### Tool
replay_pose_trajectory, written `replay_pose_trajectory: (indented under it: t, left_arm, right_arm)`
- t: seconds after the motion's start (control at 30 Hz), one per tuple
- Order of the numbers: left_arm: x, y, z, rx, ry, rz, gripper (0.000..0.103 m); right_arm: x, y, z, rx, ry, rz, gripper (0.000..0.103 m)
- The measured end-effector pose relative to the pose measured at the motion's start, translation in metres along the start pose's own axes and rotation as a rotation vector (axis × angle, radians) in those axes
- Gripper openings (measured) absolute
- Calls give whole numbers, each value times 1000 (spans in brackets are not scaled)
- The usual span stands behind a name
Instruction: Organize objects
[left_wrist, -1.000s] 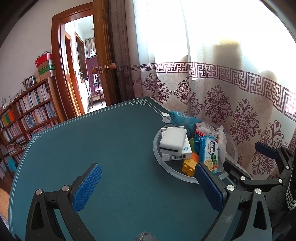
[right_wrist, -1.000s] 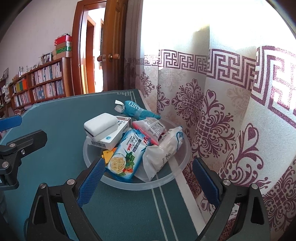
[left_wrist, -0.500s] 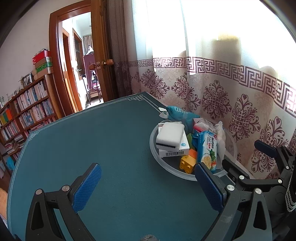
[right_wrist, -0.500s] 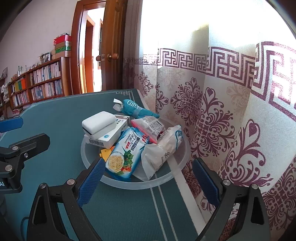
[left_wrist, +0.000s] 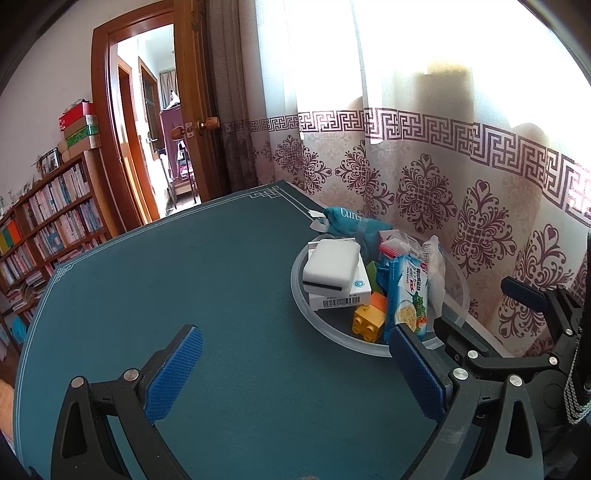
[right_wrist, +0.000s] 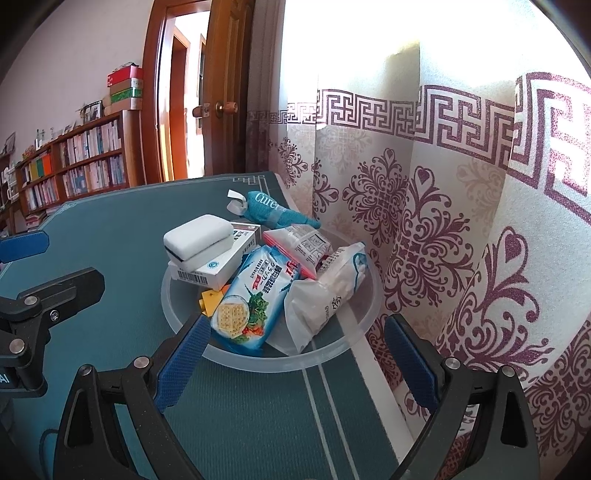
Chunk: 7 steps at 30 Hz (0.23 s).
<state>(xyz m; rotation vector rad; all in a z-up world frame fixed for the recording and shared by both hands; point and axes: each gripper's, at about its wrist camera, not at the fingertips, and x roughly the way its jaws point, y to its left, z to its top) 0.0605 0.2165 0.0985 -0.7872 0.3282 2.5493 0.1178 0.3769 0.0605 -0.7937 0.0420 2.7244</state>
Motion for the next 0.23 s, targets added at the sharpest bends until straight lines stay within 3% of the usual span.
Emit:
replay_pose_trajectory:
  t: [0.23]
  left_arm:
    - [3, 2, 0, -7, 9, -1, 103]
  right_arm:
    - [3, 2, -2, -4, 8, 4, 96]
